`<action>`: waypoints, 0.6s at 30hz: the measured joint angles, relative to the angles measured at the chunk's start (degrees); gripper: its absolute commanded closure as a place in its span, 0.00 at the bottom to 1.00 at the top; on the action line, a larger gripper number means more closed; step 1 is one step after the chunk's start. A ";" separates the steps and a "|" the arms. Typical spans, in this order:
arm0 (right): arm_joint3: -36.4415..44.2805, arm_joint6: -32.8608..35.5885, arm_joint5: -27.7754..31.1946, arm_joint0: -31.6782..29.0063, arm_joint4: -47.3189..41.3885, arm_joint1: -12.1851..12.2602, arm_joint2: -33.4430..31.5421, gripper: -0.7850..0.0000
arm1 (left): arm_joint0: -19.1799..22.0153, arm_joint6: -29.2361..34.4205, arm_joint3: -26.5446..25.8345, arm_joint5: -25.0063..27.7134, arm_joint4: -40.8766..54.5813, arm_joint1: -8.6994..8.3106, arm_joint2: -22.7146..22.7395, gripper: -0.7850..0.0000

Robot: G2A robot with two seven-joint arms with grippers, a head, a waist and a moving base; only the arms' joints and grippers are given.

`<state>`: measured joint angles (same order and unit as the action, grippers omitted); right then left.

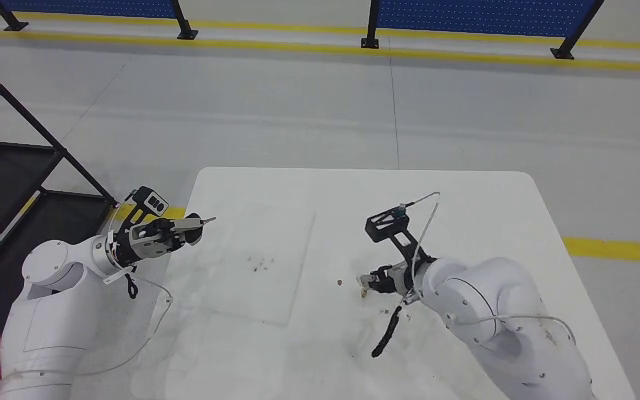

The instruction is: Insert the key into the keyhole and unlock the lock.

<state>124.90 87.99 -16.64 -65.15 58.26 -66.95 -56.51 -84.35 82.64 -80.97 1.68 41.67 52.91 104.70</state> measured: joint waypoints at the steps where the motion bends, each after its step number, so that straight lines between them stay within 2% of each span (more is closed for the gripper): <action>1: -0.71 0.00 0.21 0.64 -0.89 0.07 0.46 0.00 | 0.00 0.00 0.00 0.00 0.00 0.00 0.00 1.00; 18: -8.32 0.01 0.32 5.60 -1.87 1.63 9.80 0.00 | 0.00 0.00 0.00 0.00 0.00 0.00 0.00 1.00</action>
<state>116.58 88.00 -16.32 -59.55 56.39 -65.32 -46.71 -84.35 82.64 -80.97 1.68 41.67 52.91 104.70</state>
